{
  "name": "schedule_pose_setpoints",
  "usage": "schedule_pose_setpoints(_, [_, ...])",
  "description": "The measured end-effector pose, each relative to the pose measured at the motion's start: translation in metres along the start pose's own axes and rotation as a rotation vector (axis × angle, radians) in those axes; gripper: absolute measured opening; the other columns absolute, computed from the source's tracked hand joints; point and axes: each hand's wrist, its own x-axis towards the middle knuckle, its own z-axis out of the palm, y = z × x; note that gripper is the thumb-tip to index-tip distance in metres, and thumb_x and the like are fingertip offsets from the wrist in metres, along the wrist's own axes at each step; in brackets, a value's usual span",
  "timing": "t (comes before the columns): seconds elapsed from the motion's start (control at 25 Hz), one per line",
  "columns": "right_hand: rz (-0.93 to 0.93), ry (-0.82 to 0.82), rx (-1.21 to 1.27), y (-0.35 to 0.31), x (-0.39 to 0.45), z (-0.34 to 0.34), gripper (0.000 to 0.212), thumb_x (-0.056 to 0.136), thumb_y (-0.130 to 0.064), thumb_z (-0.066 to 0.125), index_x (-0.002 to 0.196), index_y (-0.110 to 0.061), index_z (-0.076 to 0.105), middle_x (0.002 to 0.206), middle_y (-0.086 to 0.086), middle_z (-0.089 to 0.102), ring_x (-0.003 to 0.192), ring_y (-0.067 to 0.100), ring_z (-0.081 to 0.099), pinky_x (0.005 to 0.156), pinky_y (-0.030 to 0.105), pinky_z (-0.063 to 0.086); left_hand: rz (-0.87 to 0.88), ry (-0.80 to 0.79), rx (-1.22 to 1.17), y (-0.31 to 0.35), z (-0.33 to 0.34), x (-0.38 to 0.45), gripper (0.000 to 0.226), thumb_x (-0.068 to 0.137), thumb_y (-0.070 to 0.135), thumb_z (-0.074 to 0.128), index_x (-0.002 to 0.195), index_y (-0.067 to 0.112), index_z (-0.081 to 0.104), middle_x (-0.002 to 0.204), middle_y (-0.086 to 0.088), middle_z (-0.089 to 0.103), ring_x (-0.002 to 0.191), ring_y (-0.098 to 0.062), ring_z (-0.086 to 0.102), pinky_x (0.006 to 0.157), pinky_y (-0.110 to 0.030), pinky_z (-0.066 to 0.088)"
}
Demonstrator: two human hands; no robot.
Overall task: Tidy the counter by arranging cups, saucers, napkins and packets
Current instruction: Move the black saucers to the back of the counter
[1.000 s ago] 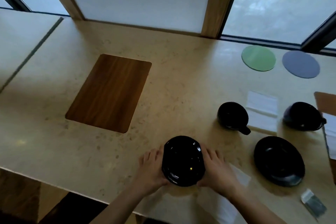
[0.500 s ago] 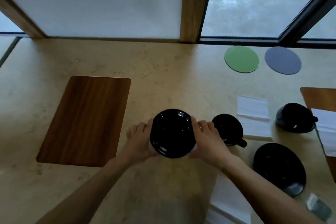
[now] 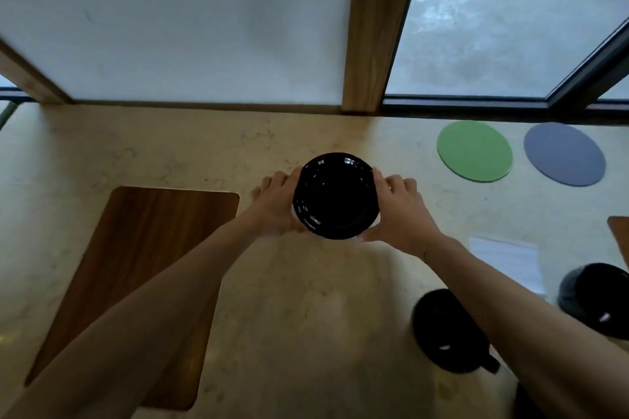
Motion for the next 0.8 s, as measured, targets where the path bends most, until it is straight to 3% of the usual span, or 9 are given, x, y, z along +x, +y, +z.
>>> schedule_pose_setpoints(0.24, [0.02, 0.003, 0.043, 0.018, 0.072, 0.0, 0.119, 0.055, -0.048, 0.085, 0.148, -0.027, 0.013, 0.131, 0.007, 0.042, 0.122, 0.027, 0.03, 0.1, 0.042, 0.036, -0.018, 0.009, 0.019, -0.014, -0.016, 0.068, 0.122, 0.058, 0.04, 0.087, 0.15, 0.03, 0.009, 0.138, -0.006, 0.033, 0.128, -0.028, 0.029, 0.106, -0.047, 0.028])
schedule_pose_setpoints(0.8, [0.037, -0.009, 0.008, 0.041, 0.158, 0.001, 0.122, 0.056, -0.05, 0.086, 0.149, -0.026, 0.012, 0.137, 0.011, 0.04, 0.127, 0.031, 0.029, 0.102, 0.044, 0.038, -0.011, -0.008, 0.041, -0.036, -0.032, 0.153, 0.117, 0.052, 0.041, 0.089, 0.145, 0.033, 0.018, 0.133, -0.005, 0.039, 0.13, -0.028, 0.029, 0.105, -0.054, 0.032])
